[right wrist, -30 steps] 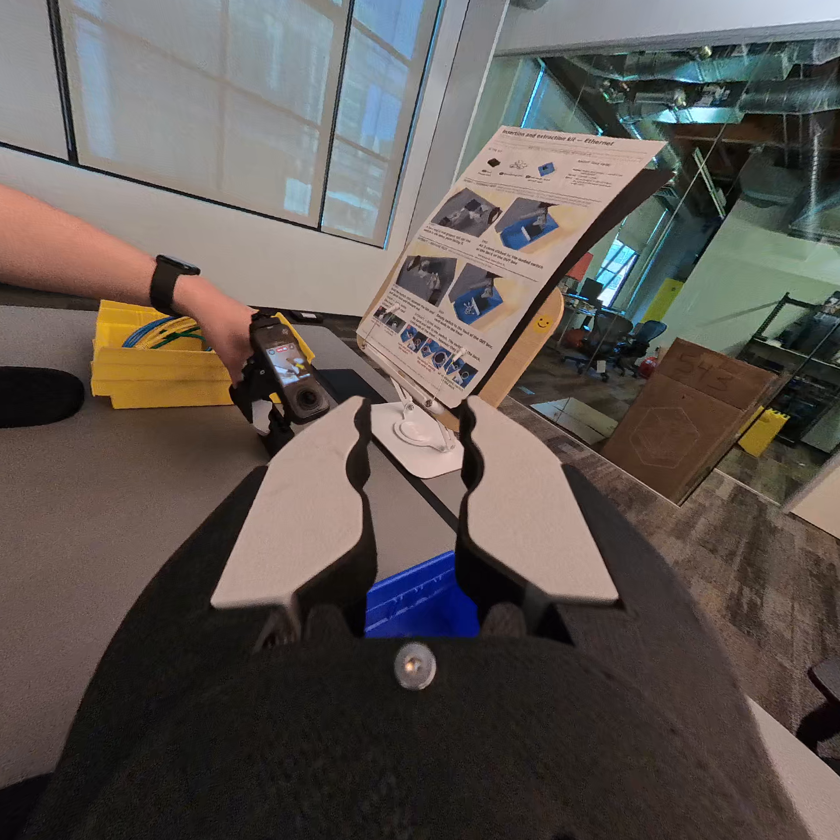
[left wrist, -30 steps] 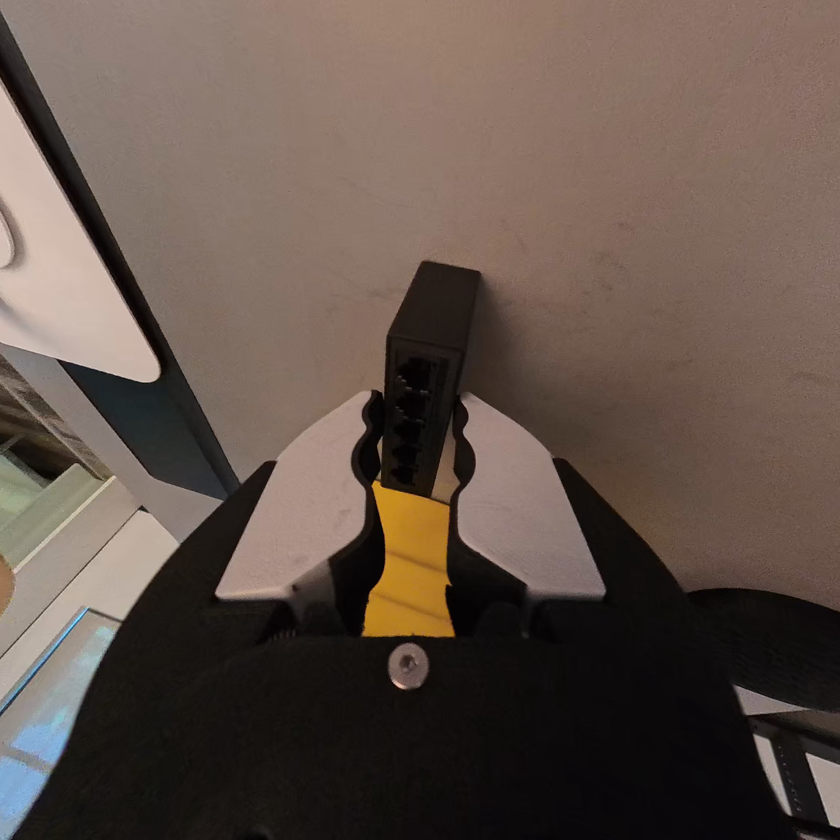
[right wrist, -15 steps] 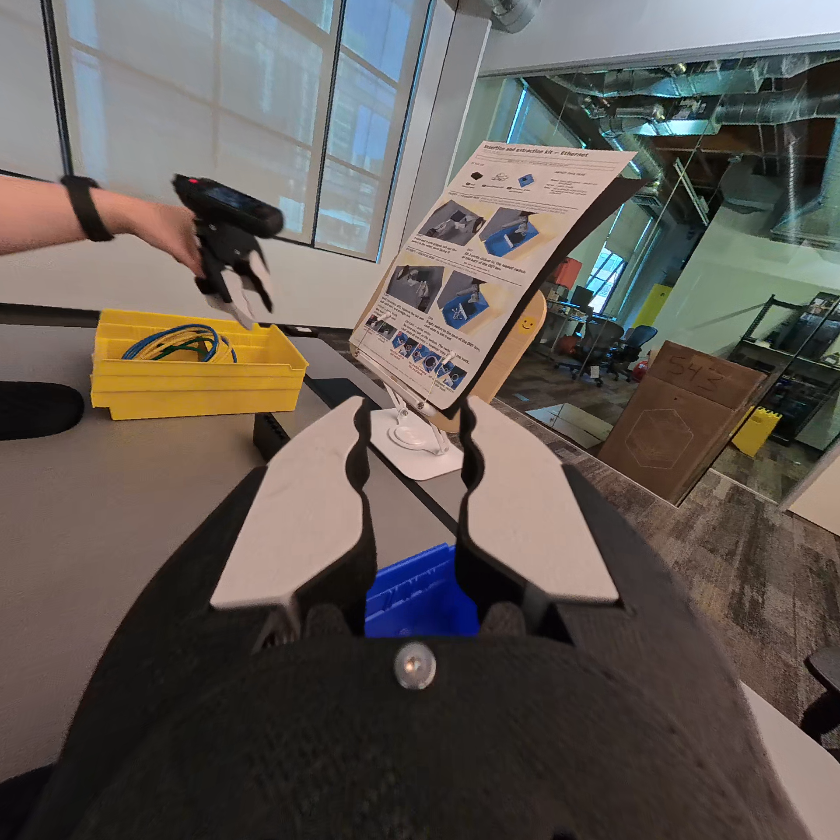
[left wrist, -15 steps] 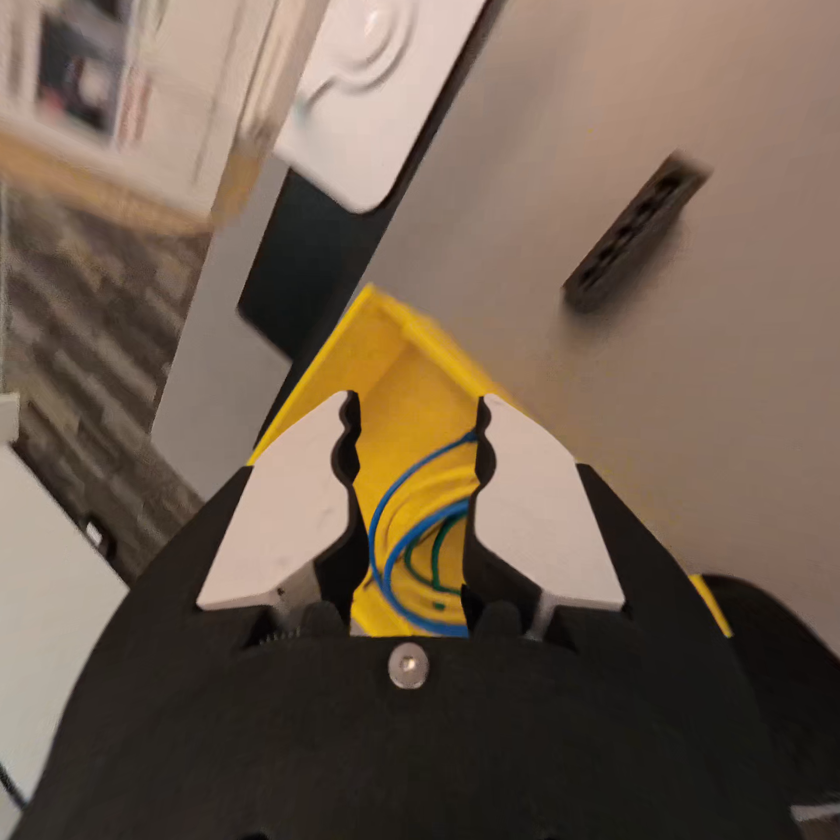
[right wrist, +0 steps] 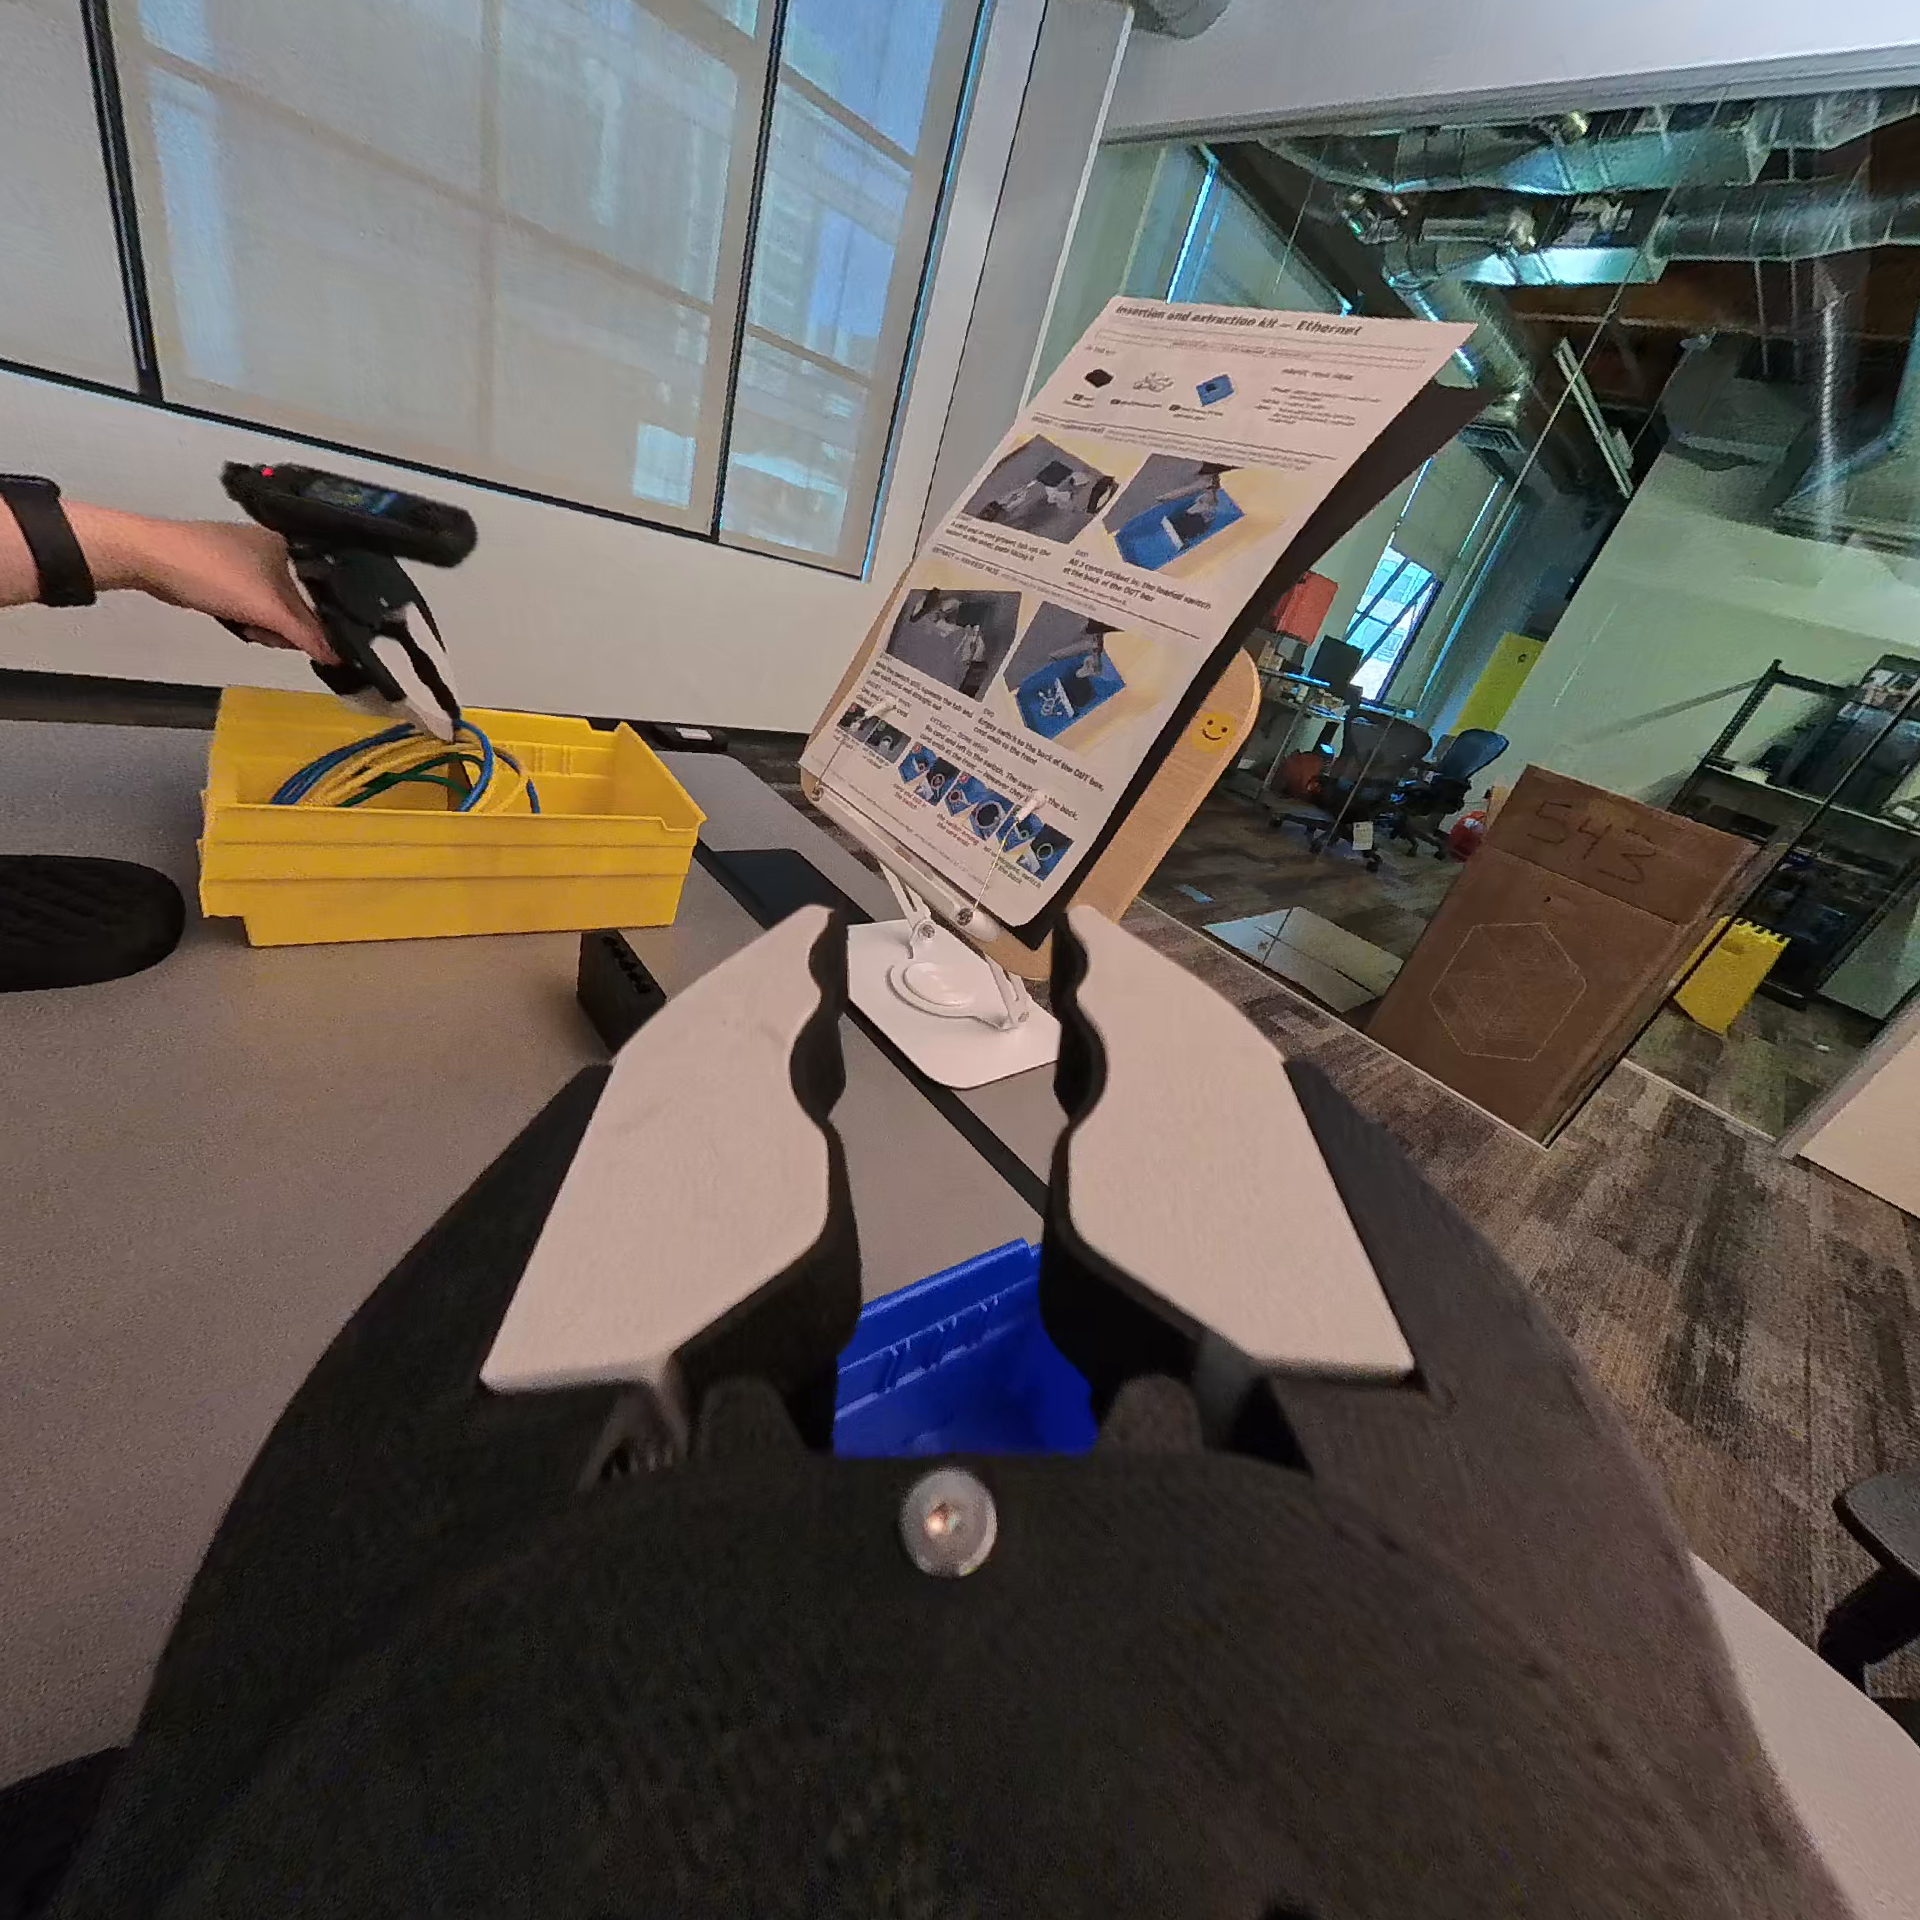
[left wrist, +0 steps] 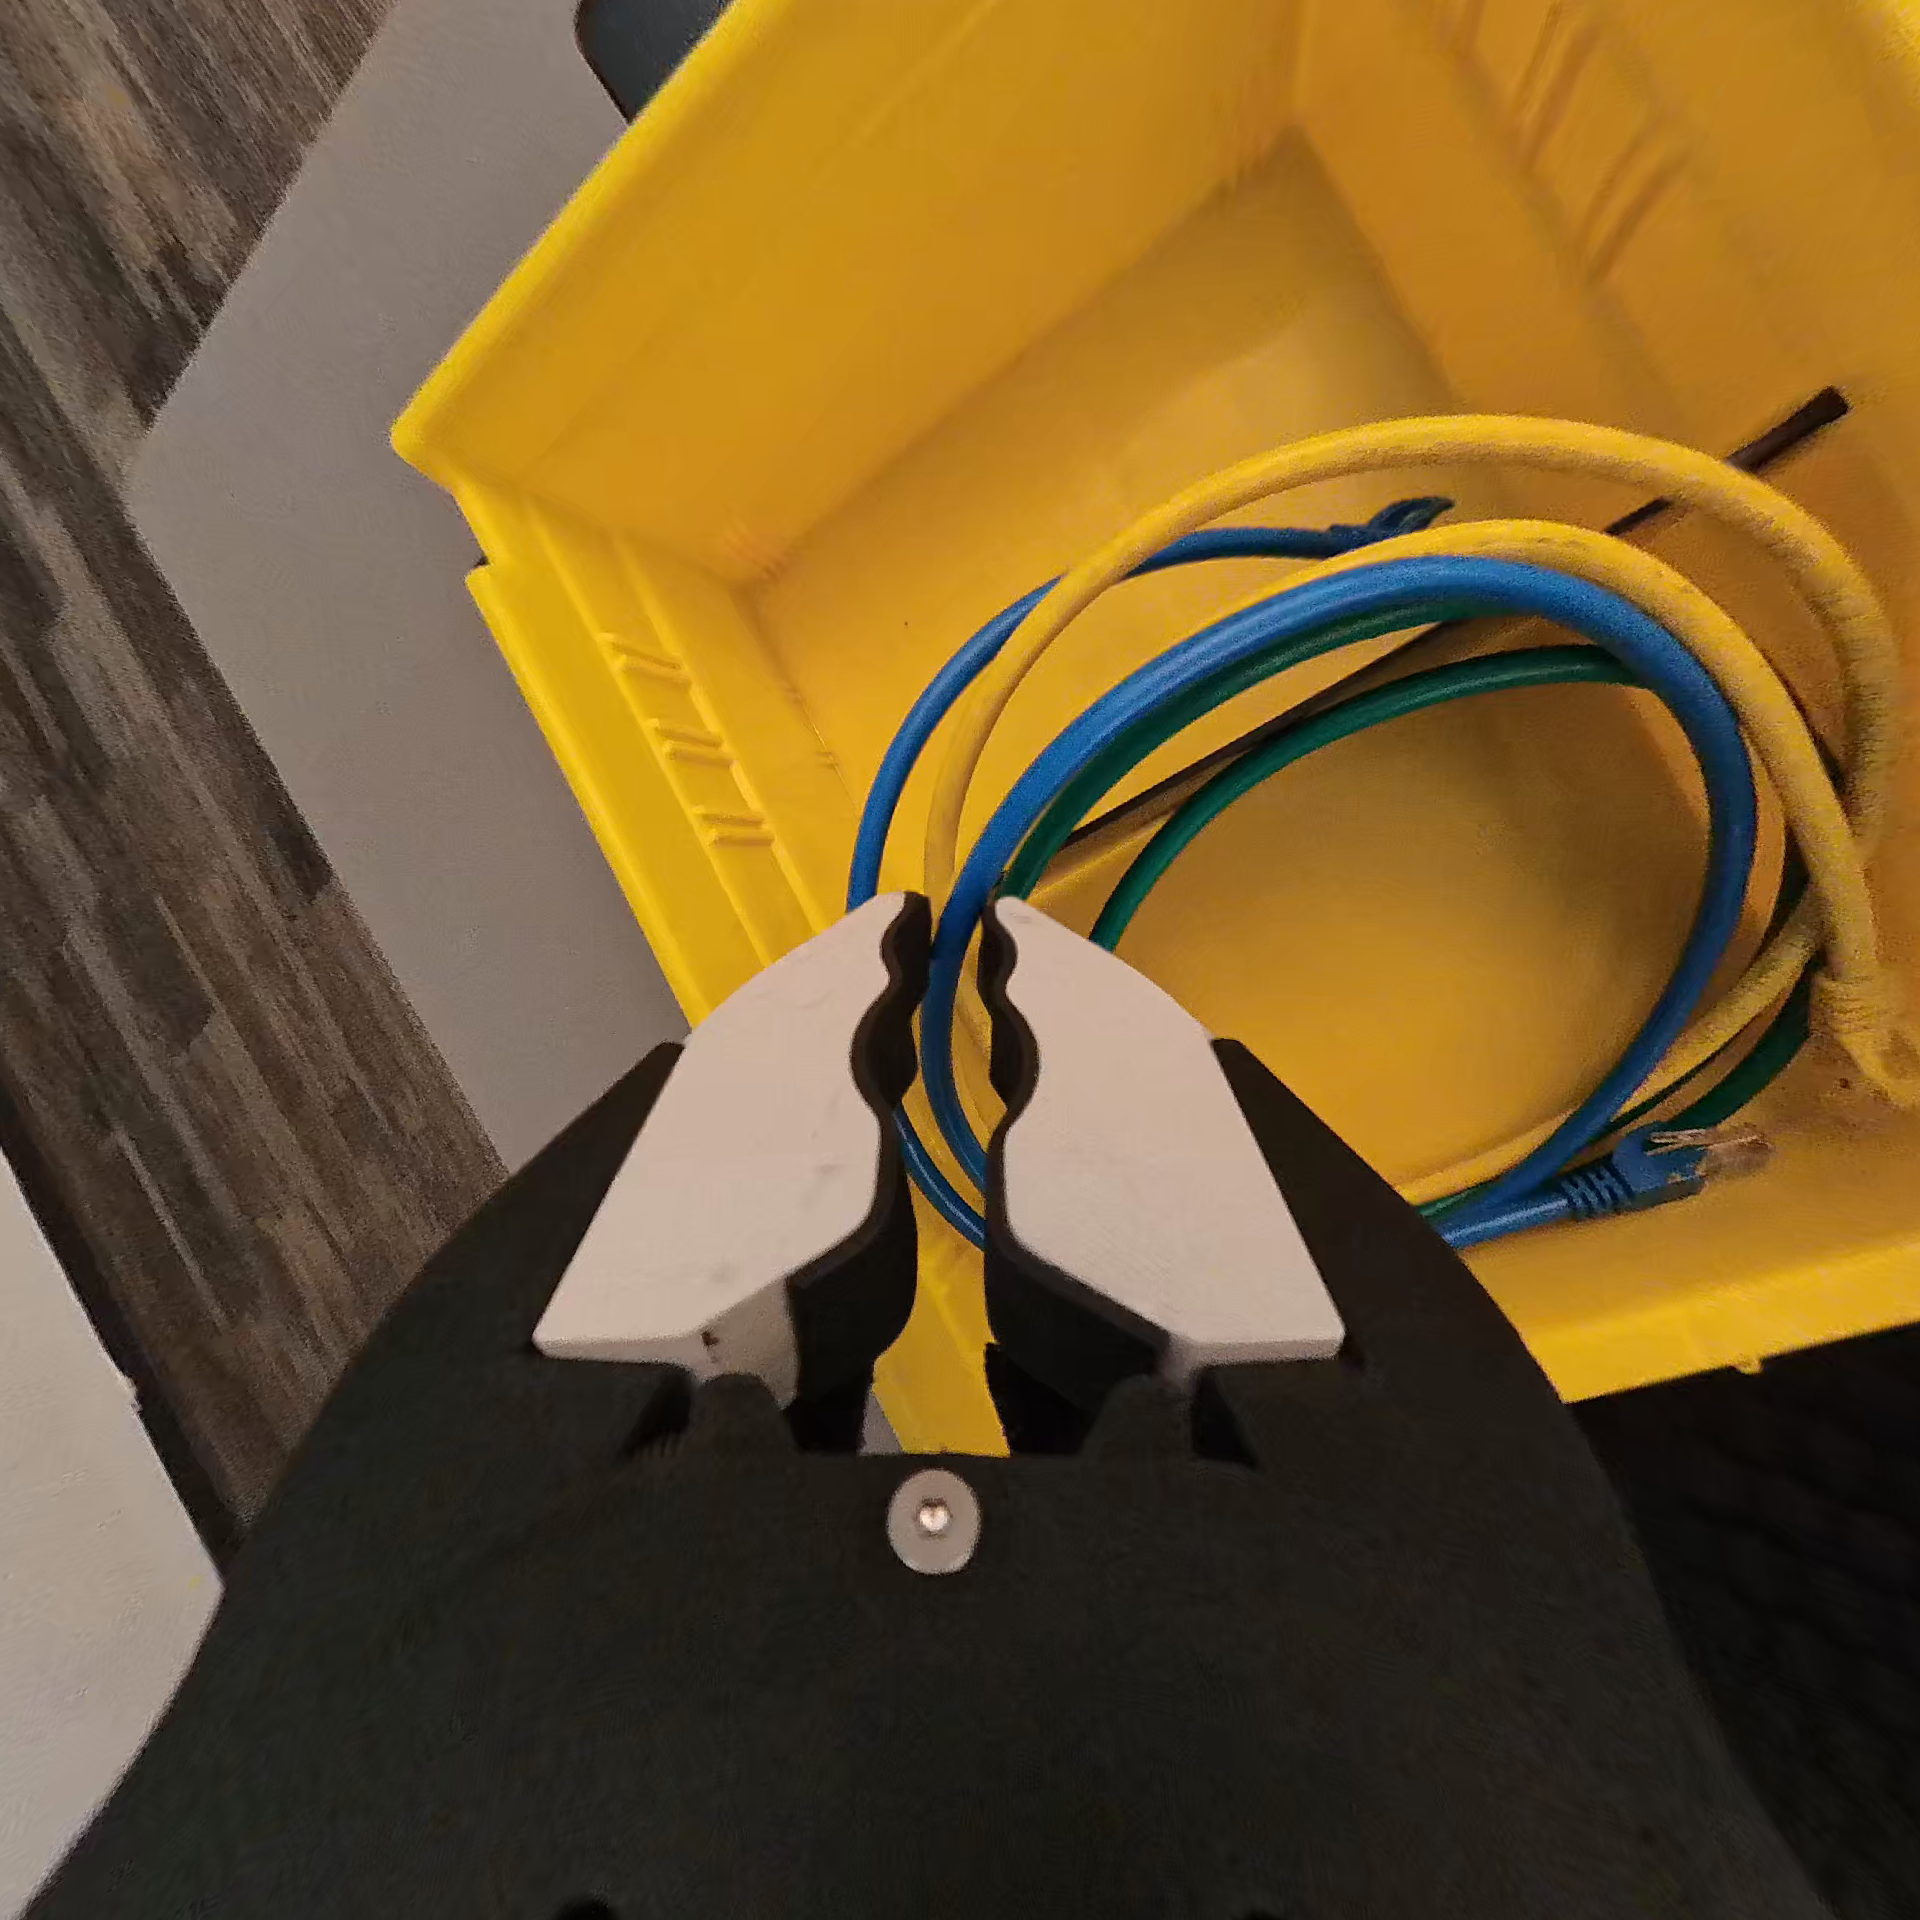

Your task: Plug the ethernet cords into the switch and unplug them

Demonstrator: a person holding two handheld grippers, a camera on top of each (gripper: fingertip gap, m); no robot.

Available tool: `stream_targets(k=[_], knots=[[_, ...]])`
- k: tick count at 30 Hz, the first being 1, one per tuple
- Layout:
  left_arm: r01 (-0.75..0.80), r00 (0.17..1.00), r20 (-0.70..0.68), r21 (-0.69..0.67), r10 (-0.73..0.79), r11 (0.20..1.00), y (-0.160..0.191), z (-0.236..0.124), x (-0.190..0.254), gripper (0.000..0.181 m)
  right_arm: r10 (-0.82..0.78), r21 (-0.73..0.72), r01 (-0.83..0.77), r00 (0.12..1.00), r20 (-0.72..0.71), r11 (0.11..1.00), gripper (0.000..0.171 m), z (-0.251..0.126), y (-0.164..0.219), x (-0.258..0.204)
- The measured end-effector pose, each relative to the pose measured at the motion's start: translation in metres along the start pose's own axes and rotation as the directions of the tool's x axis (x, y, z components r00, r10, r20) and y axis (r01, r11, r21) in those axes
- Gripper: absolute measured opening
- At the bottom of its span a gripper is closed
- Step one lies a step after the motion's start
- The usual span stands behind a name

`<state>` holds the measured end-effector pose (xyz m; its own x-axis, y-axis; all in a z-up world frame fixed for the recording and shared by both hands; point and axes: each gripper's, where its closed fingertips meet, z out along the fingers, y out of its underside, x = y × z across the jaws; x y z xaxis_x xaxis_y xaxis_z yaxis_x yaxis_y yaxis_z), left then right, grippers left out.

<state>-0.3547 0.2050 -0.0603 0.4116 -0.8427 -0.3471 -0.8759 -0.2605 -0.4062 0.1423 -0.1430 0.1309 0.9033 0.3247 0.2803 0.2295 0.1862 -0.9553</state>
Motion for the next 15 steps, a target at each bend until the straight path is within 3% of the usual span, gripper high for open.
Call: stream_targets(k=[7, 15], knots=[[-0.061, 0.987, 0.152, 0.041, 0.054, 0.997, 0.000, -0.039, -0.005, 0.006, 0.006, -0.001, -0.006, 1.000, -0.004, 1.000, 0.038, -0.001, 0.003, 0.003], [-0.089, 0.922, 0.385, 0.145, 0.027, 0.985, -0.022, -0.134, -0.023, 0.005, 0.014, 0.010, -0.014, 1.000, -0.019, 1.000, 0.038, -0.006, 0.001, 0.007]])
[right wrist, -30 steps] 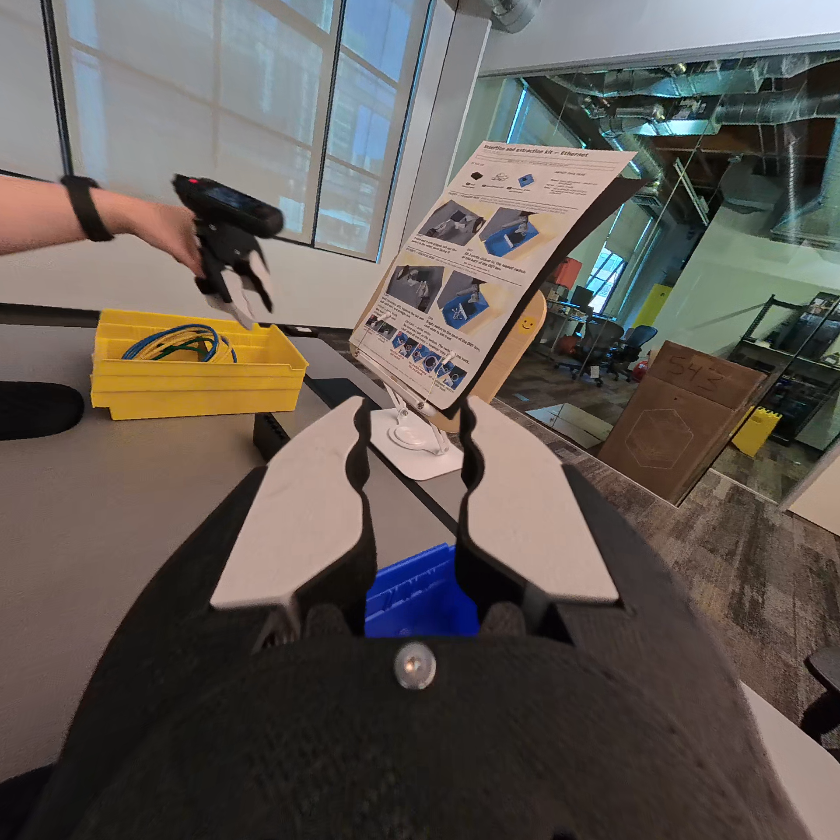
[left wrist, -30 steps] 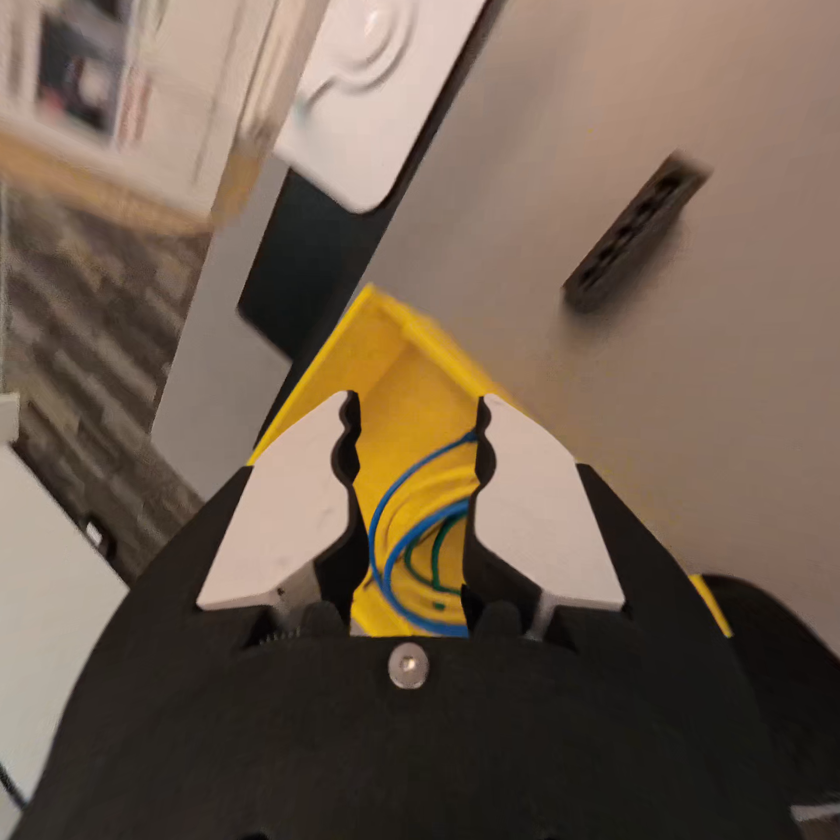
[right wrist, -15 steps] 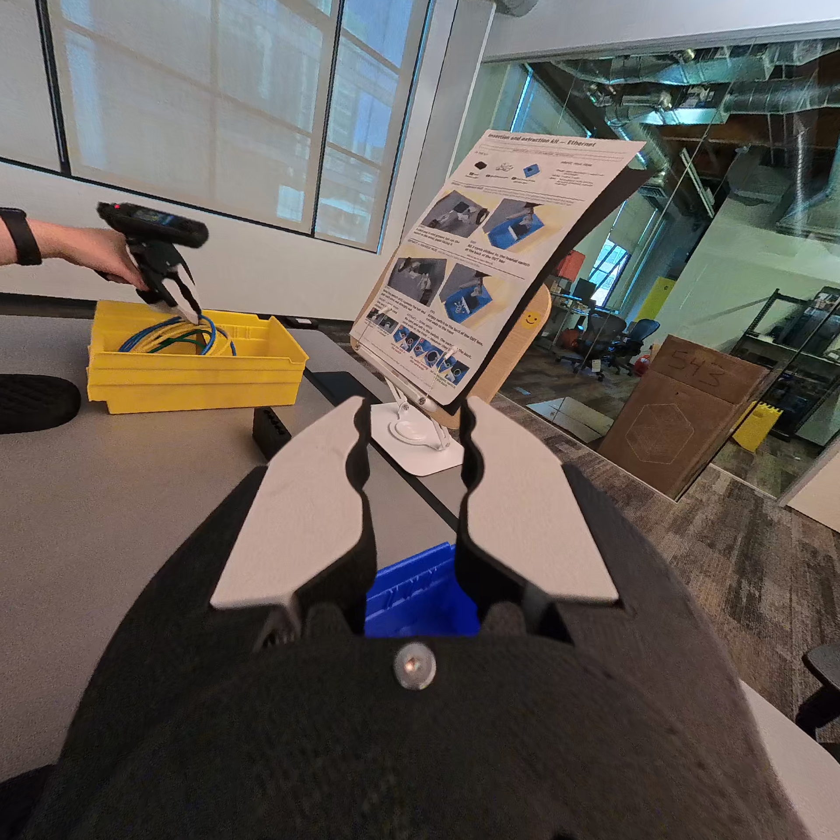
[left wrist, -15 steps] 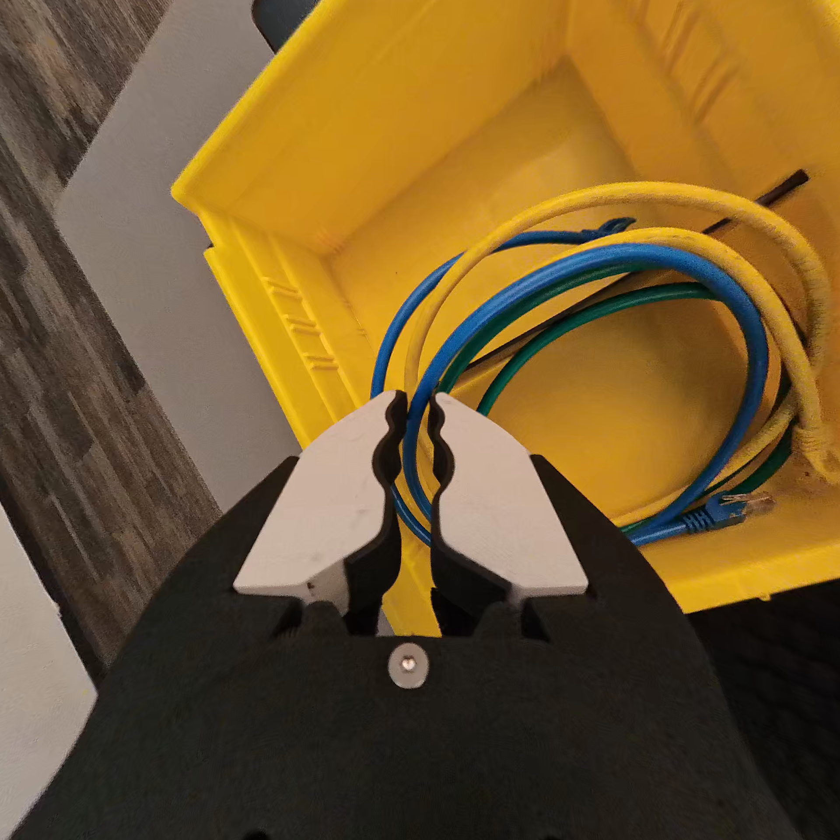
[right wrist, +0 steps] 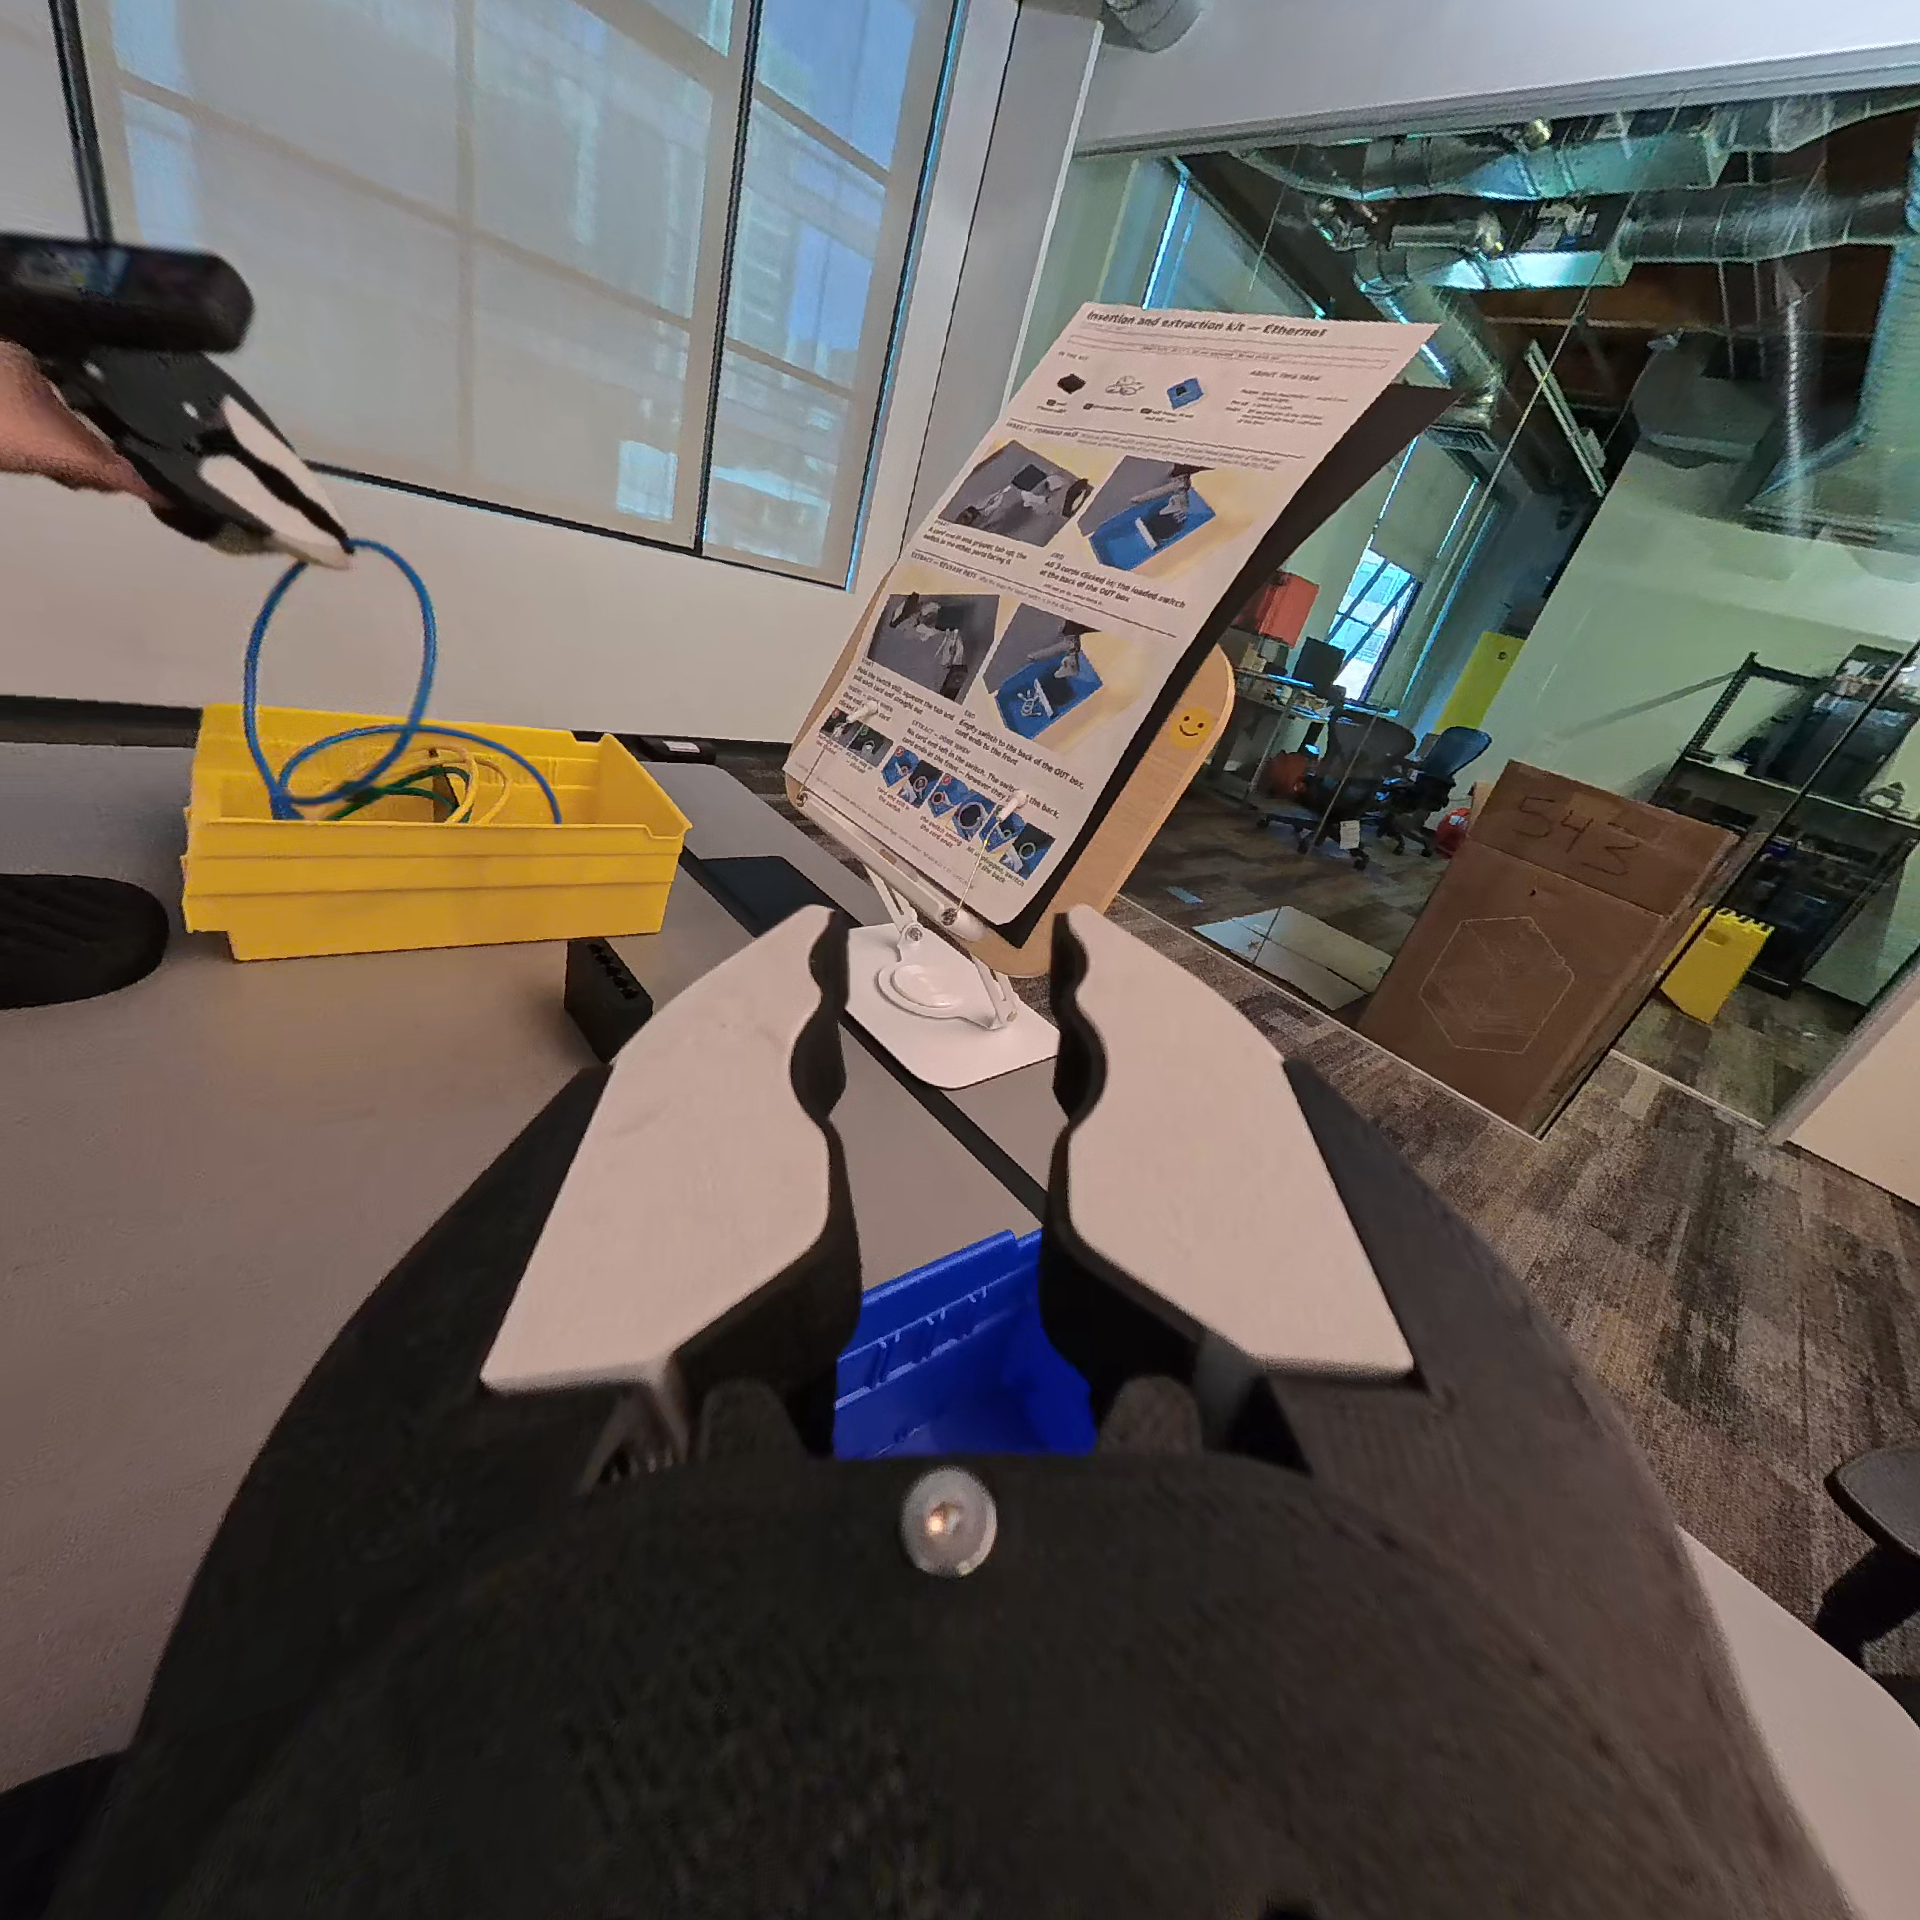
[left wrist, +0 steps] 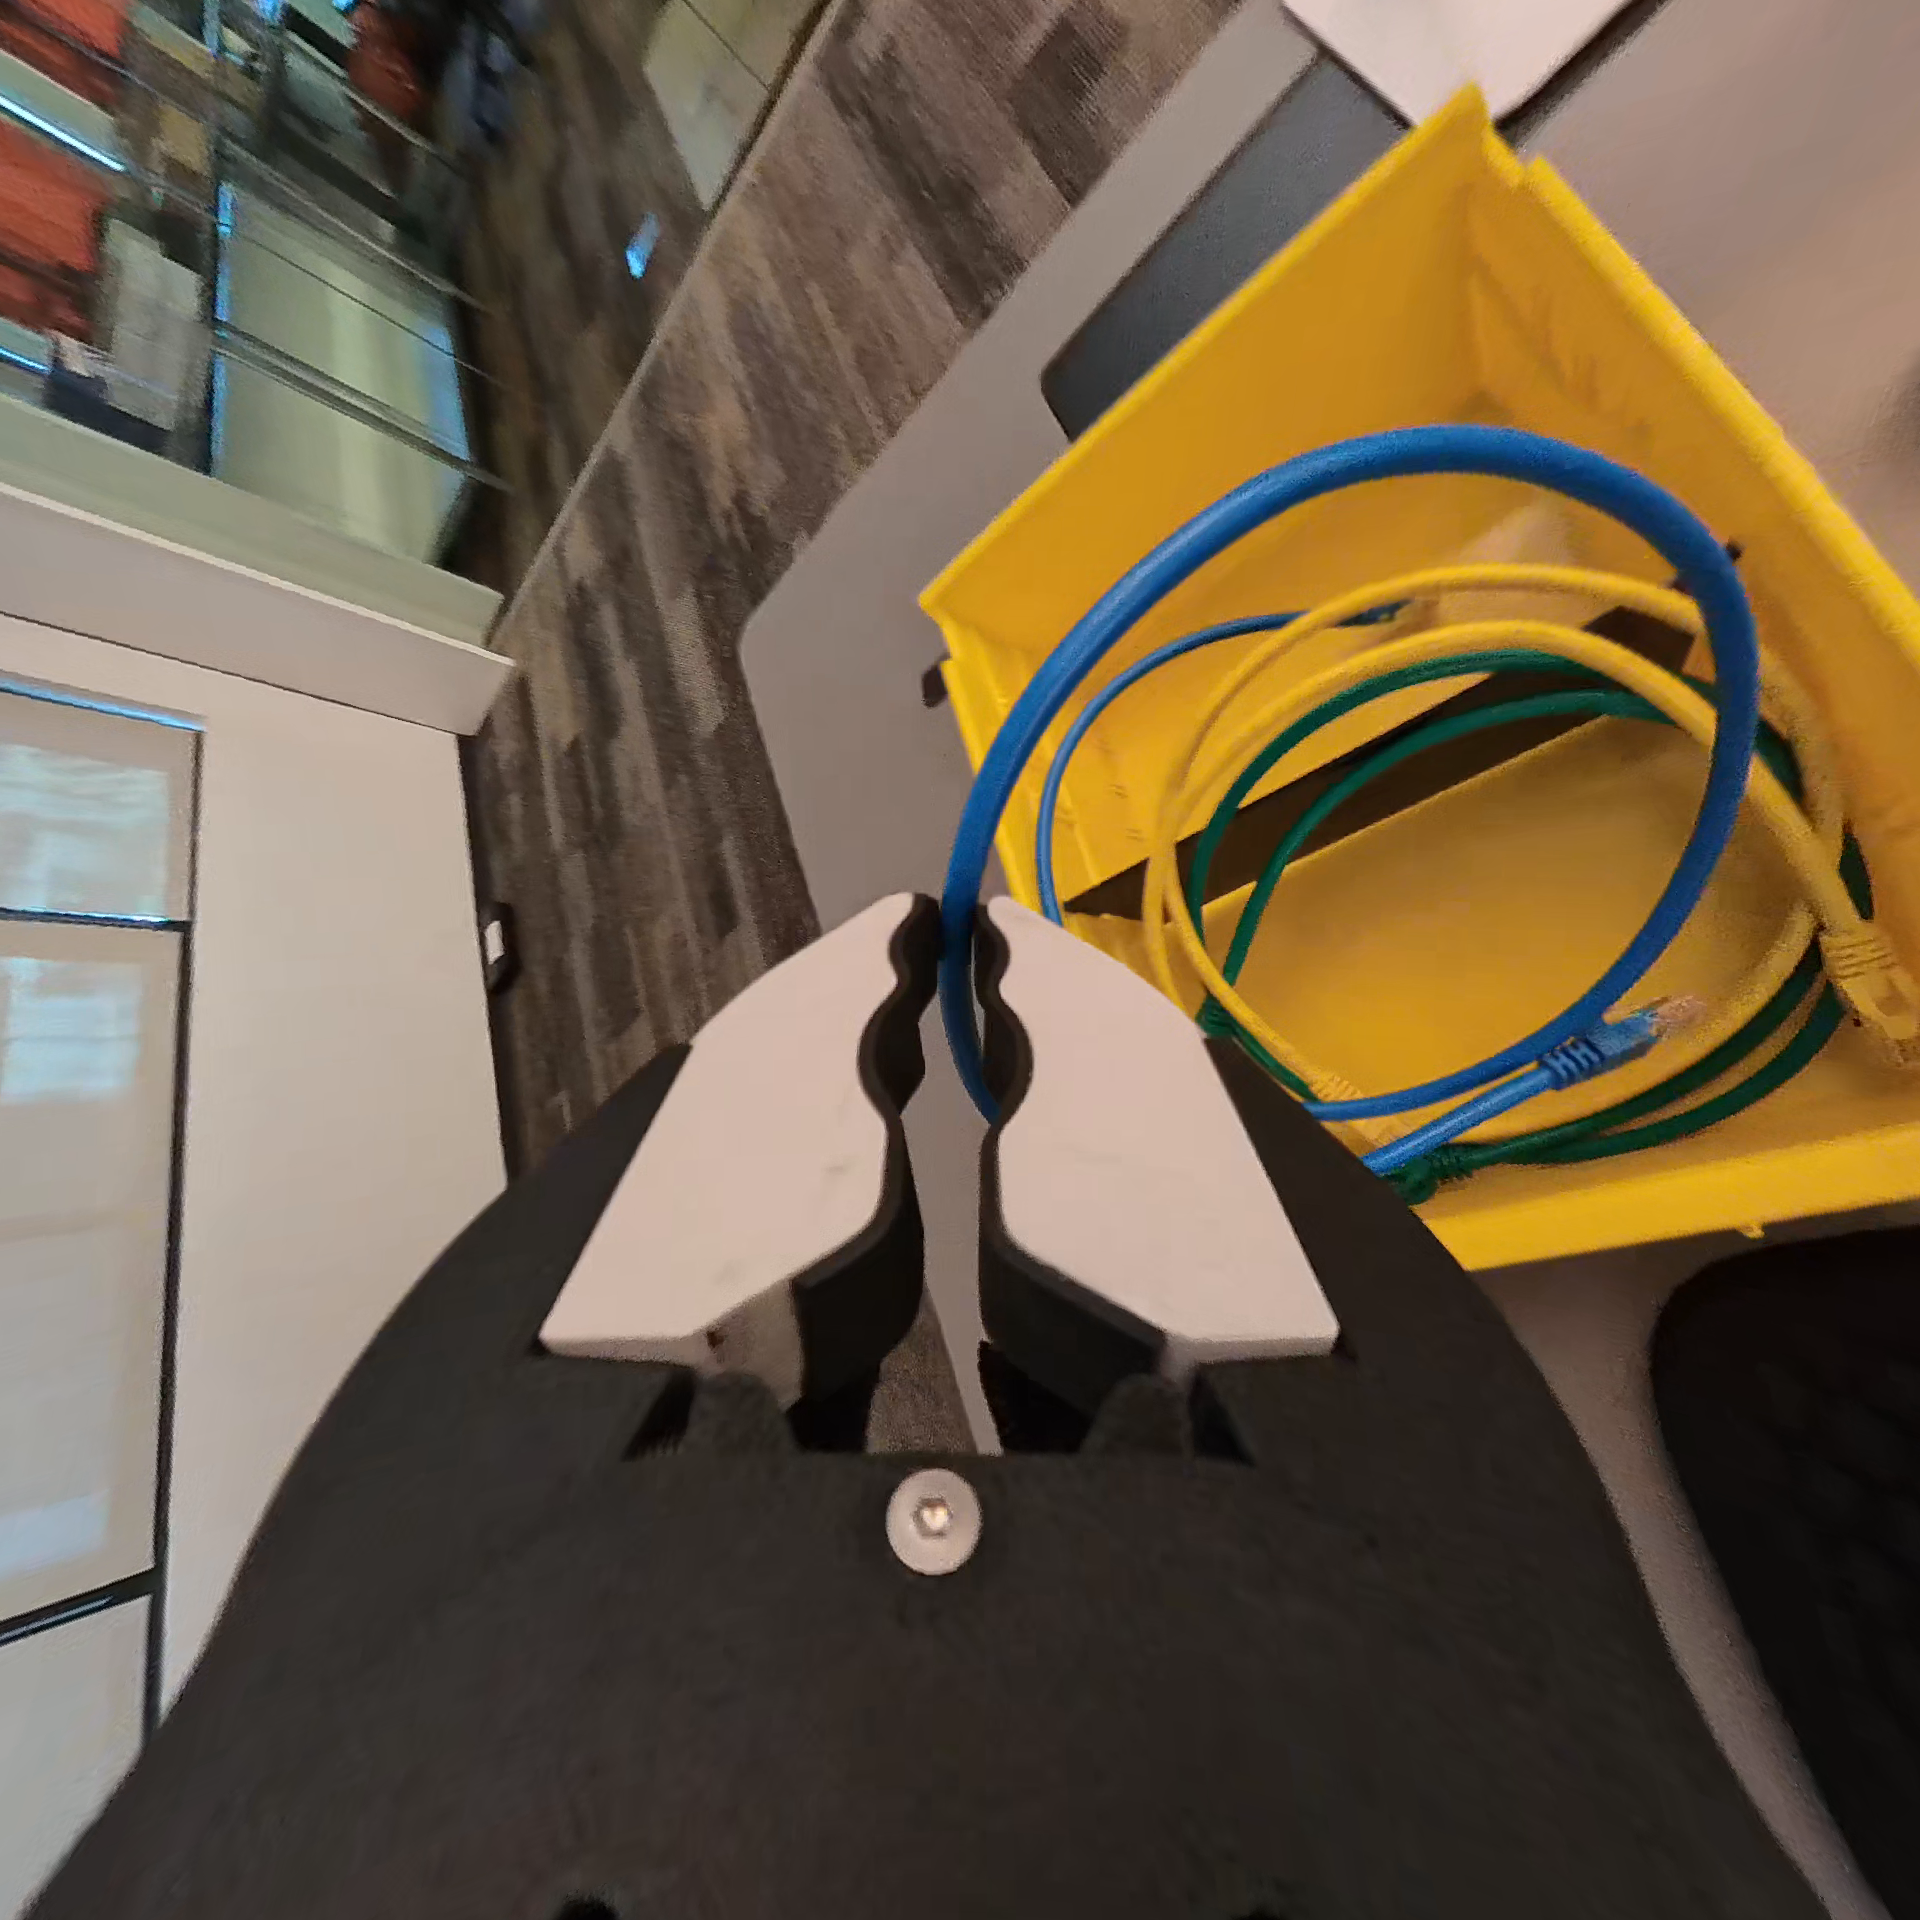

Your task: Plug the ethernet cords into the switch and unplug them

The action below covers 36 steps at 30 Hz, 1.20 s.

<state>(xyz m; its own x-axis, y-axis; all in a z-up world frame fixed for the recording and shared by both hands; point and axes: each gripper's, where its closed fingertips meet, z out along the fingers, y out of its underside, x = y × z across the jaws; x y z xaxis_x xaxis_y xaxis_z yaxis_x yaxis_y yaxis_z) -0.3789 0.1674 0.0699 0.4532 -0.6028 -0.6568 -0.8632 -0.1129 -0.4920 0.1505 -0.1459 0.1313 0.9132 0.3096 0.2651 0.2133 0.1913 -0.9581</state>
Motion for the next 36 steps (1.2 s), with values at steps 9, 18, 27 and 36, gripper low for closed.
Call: stream_targets(k=[9, 18, 27, 36], knots=[[0.026, 0.974, 0.224, 0.080, -0.044, 0.996, -0.030, -0.076, -0.065, 0.005, -0.009, -0.027, 0.009, 1.000, 0.004, 1.000, 0.038, 0.005, 0.004, -0.003], [-0.067, 0.972, 0.233, 0.196, 0.020, 0.978, -0.091, -0.129, -0.037, 0.005, 0.003, -0.067, 0.005, 0.992, 0.130, 0.998, 0.038, 0.046, 0.003, -0.037], [-0.190, 0.980, 0.125, 0.395, 0.152, 0.899, -0.189, -0.136, 0.038, 0.005, 0.058, -0.048, -0.037, 0.830, 0.555, 0.998, 0.037, 0.126, 0.007, -0.164], [-0.172, 0.982, 0.038, 0.568, 0.184, 0.804, -0.255, -0.152, 0.078, 0.005, 0.045, -0.181, 0.090, 0.775, 0.630, 0.979, 0.039, 0.145, 0.040, -0.207]])
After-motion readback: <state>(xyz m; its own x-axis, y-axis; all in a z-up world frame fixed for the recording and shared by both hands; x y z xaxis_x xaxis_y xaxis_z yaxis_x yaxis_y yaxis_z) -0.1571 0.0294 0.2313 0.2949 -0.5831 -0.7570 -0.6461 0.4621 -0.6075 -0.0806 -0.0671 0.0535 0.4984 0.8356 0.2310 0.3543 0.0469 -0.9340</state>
